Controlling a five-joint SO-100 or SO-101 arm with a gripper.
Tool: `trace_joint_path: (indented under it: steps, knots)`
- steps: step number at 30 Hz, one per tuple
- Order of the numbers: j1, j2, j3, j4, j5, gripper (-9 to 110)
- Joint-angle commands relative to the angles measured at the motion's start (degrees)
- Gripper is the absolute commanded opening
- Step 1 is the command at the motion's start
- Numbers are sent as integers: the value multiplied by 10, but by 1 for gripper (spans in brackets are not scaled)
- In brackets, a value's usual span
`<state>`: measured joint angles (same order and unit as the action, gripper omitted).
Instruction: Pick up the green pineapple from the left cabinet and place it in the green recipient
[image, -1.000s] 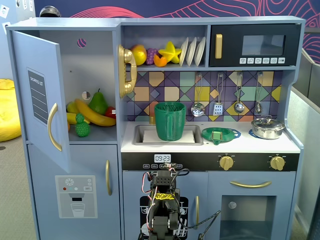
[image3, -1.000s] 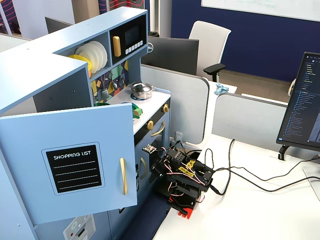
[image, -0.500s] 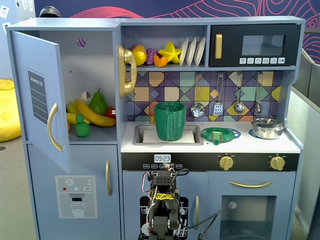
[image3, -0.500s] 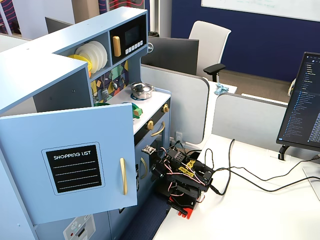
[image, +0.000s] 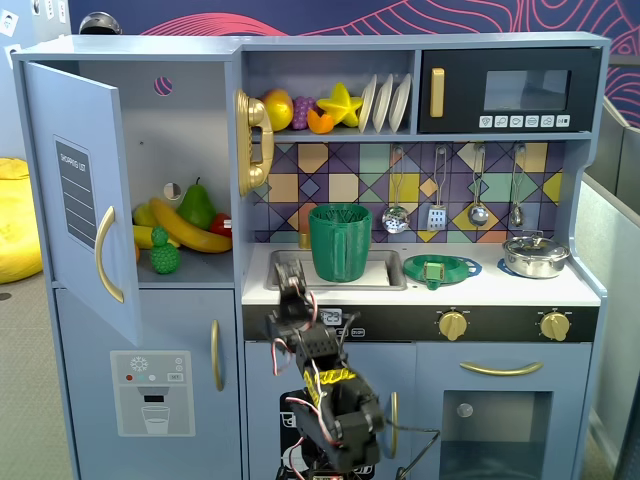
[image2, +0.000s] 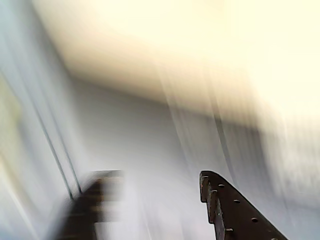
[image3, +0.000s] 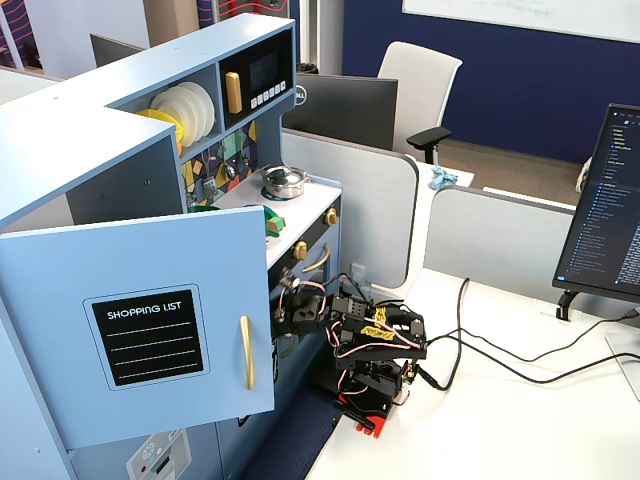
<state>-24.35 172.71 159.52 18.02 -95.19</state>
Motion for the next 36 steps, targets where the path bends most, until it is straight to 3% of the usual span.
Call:
trace_joint_path:
  steps: [1, 6, 18, 26, 36]
  knots:
    - [-92, -36, -111, -57, 23, 28]
    - [-157, -113, -159, -121, 17, 30]
    - [-198, -342, -247, -253, -19, 30]
    - [-197, -531, -362, -363, -17, 30]
    - [-176, -671, -478, -390, -11, 30]
